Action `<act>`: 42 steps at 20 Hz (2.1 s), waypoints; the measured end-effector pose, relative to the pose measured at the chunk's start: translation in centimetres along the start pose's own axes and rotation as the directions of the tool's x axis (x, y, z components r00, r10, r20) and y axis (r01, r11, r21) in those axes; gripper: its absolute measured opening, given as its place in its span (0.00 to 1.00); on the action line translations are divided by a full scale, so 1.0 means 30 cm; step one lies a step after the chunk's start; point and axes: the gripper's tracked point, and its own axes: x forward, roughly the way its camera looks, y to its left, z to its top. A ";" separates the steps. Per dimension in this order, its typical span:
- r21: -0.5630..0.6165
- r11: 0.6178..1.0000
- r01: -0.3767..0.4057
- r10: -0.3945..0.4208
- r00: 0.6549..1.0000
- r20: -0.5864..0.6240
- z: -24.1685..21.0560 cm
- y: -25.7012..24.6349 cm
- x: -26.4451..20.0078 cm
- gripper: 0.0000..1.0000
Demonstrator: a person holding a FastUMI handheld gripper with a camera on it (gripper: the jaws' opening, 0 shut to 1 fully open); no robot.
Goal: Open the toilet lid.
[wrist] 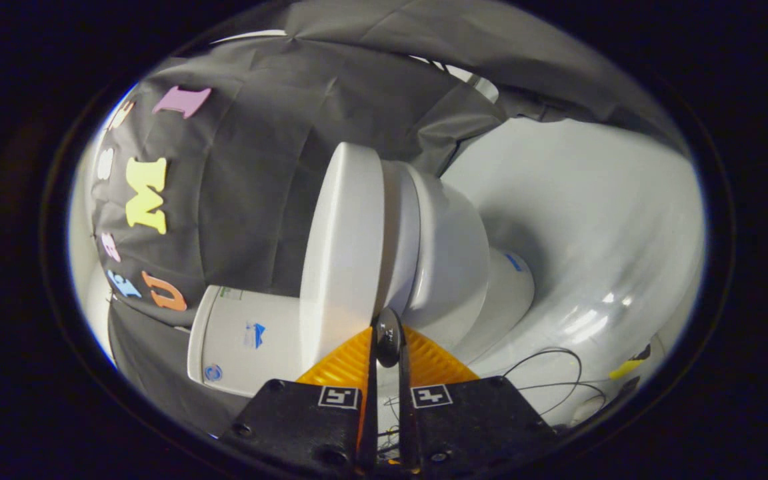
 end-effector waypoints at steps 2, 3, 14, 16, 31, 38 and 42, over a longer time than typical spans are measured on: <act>0.023 1.000 -0.011 0.011 1.000 0.007 0.006 0.002 -0.004 0.13; 0.030 0.999 -0.016 0.016 1.000 0.002 0.002 0.000 -0.002 0.12; 0.053 0.999 -0.009 0.007 0.999 0.037 0.023 0.013 0.003 0.08; 0.056 0.998 -0.010 0.008 0.999 0.039 0.024 0.016 0.001 0.07; -0.014 1.000 -0.026 0.027 0.997 0.077 0.032 0.146 -0.043 0.04; -0.054 0.998 -0.020 0.025 0.995 0.099 0.020 0.231 -0.057 0.04; -0.085 0.996 -0.003 0.013 0.994 0.109 0.017 0.262 -0.068 0.04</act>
